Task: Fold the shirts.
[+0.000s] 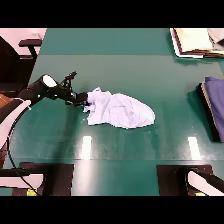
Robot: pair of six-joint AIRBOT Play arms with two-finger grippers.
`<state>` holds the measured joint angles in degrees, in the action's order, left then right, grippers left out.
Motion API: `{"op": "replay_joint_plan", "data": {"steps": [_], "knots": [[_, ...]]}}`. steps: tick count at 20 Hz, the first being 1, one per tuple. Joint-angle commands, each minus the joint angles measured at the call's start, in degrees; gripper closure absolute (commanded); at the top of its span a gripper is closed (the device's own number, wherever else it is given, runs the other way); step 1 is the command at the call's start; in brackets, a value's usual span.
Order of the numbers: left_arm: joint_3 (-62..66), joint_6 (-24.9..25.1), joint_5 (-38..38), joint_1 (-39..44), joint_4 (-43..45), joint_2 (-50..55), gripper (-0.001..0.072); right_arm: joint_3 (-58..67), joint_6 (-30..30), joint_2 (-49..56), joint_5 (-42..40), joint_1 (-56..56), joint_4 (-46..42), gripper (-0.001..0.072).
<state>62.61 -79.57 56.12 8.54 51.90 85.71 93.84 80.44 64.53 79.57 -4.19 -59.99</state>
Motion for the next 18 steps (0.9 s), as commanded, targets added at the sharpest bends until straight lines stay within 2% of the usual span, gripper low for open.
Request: {"op": "replay_joint_plan", "data": {"steps": [1,2,3,4,5,7,10,16,17,18], "knots": [[5.2,1.3,2.1,-0.1,-0.1,0.2,0.0683,-11.9,0.5,0.0,3.8,0.0,-0.1,0.0696],[7.8,1.9,3.2,-0.1,0.2,0.2,0.0684,-17.2,0.5,0.0,3.8,0.1,-0.1,0.0695],[10.3,2.1,4.3,-0.1,0.2,0.2,0.0683,-22.4,0.5,0.0,3.7,0.2,0.2,0.0653],[12.0,2.1,4.9,-0.1,0.2,0.2,0.0683,-28.3,0.5,0.0,2.9,0.7,0.6,0.0374],[13.4,2.1,5.1,-0.1,0.3,0.2,0.0683,-33.7,0.5,0.0,0.9,1.5,0.6,0.0189],[14.1,2.1,4.8,-0.1,0.2,0.2,0.0683,-43.1,0.5,0.0,-5.8,4.9,1.7,0.0186],[14.1,2.1,5.0,-0.1,0.6,0.3,0.0683,-50.0,-1.5,0.1,-15.2,10.9,8.8,0.0186],[14.1,2.1,5.0,-0.1,0.6,0.3,0.0683,-46.0,-2.2,9.5,-19.0,20.4,12.2,0.0203],[14.1,2.1,5.1,-0.1,0.7,0.3,0.0683,-44.3,-2.2,11.2,-19.4,21.2,11.7,0.0281],[14.1,2.0,5.5,-0.1,0.7,0.3,0.0683,-42.3,-2.2,12.8,-19.6,21.8,10.5,0.0412]]}}
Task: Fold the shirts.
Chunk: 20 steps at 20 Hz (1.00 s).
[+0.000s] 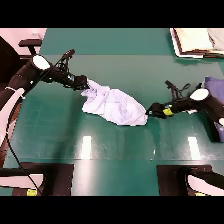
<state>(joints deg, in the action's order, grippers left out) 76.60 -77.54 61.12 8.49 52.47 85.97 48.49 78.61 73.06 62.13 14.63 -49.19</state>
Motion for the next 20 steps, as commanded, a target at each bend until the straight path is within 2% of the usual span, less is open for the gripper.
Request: {"op": "replay_joint_plan", "data": {"steps": [1,2,7,14,20], "knots": [[0.1,0.0,0.8,0.0,0.1,0.0,0.0683,4.8,-0.3,5.2,-2.0,3.3,-2.3,0.0635],[0.2,0.0,1.1,0.0,0.1,-0.3,0.0684,6.8,-0.2,5.4,-1.9,3.3,-4.9,0.0697],[6.3,0.0,1.1,0.0,6.2,-11.7,0.0684,21.4,-0.1,-3.0,6.3,-0.9,-16.0,0.0698],[24.9,0.0,1.5,0.0,5.8,-32.3,0.0684,43.5,0.0,-18.0,17.4,-7.7,-16.5,0.0698],[32.9,-0.4,4.3,0.0,5.8,-39.2,0.0684,56.0,2.2,-20.7,25.8,-12.2,-16.6,0.0698]]}}
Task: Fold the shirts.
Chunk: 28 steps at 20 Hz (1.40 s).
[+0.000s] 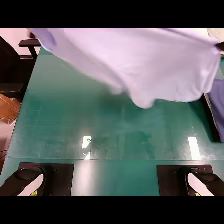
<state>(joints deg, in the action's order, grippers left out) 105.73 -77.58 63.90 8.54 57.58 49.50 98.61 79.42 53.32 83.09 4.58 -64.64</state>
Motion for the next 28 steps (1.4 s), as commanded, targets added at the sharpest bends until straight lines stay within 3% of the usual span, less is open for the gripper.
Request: {"op": "replay_joint_plan", "data": {"steps": [1,5,9,14,19,20,21,22,25,28], "knots": [[3.9,-0.4,2.5,-0.1,0.7,-2.7,0.0684,8.2,1.7,-0.1,6.6,-2.5,-1.1,0.0698],[2.8,-0.4,7.9,-0.1,5.3,1.1,0.0684,14.6,5.9,7.5,11.3,-1.1,-1.2,0.0698],[-6.2,-0.4,11.6,-0.1,13.2,10.0,0.0684,9.9,6.6,18.5,9.9,4.6,-1.6,0.0698],[-18.6,-0.4,5.1,-0.1,13.6,26.9,0.0683,0.8,1.6,34.9,4.9,5.4,-1.1,0.0698],[-19.4,-0.5,-2.1,-0.1,13.6,39.8,0.0676,4.9,1.0,45.5,0.3,5.4,-1.0,0.0671],[-19.5,-0.5,-3.2,-0.1,13.6,40.5,0.0529,6.8,1.0,46.9,0.1,5.4,-1.0,0.0467],[-19.4,-0.8,-3.6,-0.1,13.6,40.6,0.0277,9.1,1.0,48.0,0.2,5.4,-1.0,0.0253],[-19.2,-1.9,-3.3,-0.2,13.7,40.4,0.0194,11.2,1.0,48.7,0.7,5.2,-0.9,0.0249],[-17.0,-3.0,5.7,-3.2,13.2,39.2,0.0193,13.5,0.9,47.4,4.2,3.5,2.0,0.026],[-21.9,-3.0,11.1,-7.3,12.5,34.4,0.0193,4.2,-2.0,40.4,5.9,0.7,8.7,0.0261]]}}
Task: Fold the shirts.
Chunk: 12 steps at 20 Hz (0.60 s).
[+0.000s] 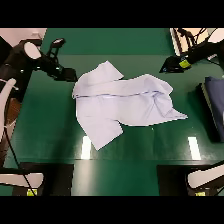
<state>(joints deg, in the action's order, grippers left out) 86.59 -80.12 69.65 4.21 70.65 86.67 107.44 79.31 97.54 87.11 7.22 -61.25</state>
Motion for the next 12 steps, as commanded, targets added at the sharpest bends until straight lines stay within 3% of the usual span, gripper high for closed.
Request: {"op": "replay_joint_plan", "data": {"steps": [1,4,7,12], "knots": [[-7.4,-0.5,4.4,-4.0,-0.8,-5.6,0.0193,-8.9,-2.8,-6.5,1.8,-3.1,7.6,0.0261],[-23.5,-0.4,0.1,-5.1,-5.1,-12.9,0.0193,-21.7,-5.2,-14.3,0.2,-6.0,14.0,0.0261],[-36.6,-0.3,-4.5,-5.1,-10.1,-15.1,0.0193,-30.1,-5.5,-20.1,-3.2,-7.7,15.2,0.0261],[-45.9,3.2,-13.6,-4.9,-20.4,-15.1,0.0194,-36.1,-5.5,-24.4,-5.6,-7.8,15.0,0.0261]]}}
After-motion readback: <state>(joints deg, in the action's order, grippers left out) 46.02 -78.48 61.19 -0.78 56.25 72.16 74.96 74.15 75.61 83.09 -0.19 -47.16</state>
